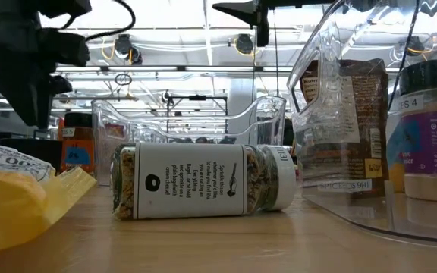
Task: Pick & Place Food Item
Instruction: Put the left blue spoon into the middle transparent bin
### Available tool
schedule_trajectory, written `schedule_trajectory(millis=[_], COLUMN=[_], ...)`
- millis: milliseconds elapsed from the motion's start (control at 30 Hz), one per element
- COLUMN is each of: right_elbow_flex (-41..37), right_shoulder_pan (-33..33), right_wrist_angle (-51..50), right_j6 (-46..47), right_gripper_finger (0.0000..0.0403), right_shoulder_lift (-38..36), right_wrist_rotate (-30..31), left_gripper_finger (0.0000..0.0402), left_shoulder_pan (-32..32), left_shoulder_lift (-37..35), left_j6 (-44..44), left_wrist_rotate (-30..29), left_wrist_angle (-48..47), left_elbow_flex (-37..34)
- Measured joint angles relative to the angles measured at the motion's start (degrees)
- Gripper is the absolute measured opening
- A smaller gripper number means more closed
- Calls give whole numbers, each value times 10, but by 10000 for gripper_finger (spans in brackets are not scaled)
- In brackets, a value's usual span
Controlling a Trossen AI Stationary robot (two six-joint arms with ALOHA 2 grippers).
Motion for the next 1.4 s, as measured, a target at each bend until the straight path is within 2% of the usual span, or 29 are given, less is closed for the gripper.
schedule_trajectory(millis=[267, 367, 567, 1200, 1300, 1400], right_elbow_flex=[0, 0, 0, 0, 0, 0], right_shoulder_pan=[0, 0, 0, 0, 0, 0], right_wrist_angle=[-8, -11, -22, -33, -34, -33], right_j6=[-4, -3, 1, 0, 1, 0], right_gripper_finger=[196, 196, 196, 196, 196, 196], right_shoulder_lift=[-5, -6, -6, -6, -6, -6], right_wrist_rotate=[-12, -36, -39, -52, -52, -52], left_gripper_finger=[140, 140, 140, 140, 127, 93], left_shoulder_pan=[11, 8, 5, 25, 30, 32], left_shoulder_lift=[66, 82, 97, 96, 96, 96], left_j6=[-76, -63, -26, -86, -93, -123], left_wrist_rotate=[-7, -7, -12, 6, 28, 62], left_wrist_angle=[49, 68, 103, 234, 236, 242], left_elbow_flex=[-34, -41, -65, -159, -160, -160])
